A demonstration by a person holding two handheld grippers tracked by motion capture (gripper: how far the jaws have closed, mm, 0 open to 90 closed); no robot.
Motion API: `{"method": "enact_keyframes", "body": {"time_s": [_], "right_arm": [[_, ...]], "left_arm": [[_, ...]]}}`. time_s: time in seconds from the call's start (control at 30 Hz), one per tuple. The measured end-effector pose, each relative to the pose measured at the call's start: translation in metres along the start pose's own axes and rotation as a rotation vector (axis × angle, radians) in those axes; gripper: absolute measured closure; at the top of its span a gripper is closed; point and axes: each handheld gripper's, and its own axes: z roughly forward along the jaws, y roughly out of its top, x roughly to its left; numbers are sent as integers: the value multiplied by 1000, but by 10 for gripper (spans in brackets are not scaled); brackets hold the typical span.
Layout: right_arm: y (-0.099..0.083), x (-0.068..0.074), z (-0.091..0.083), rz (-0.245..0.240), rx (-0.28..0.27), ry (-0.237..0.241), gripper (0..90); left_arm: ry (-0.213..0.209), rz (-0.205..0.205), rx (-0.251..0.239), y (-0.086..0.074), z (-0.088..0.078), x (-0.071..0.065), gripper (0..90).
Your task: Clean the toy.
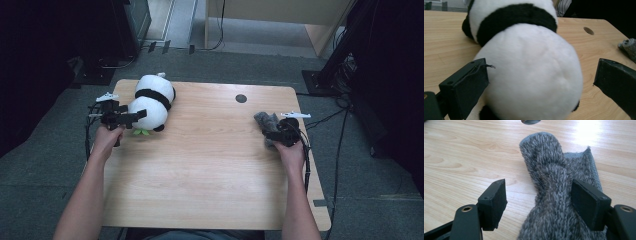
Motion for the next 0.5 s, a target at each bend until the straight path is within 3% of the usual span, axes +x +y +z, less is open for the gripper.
{"method": "enact_keyframes", "body": {"time_s": [0.2,0.5], "right_arm": [[0,8,-8,-17,-9,2,300],[0,32,-22,-50,-25,2,304]], "left_arm": [[-21,39,-3,3,-6,-15,0],[-97,112,17,3,-4,-50,0]]}}
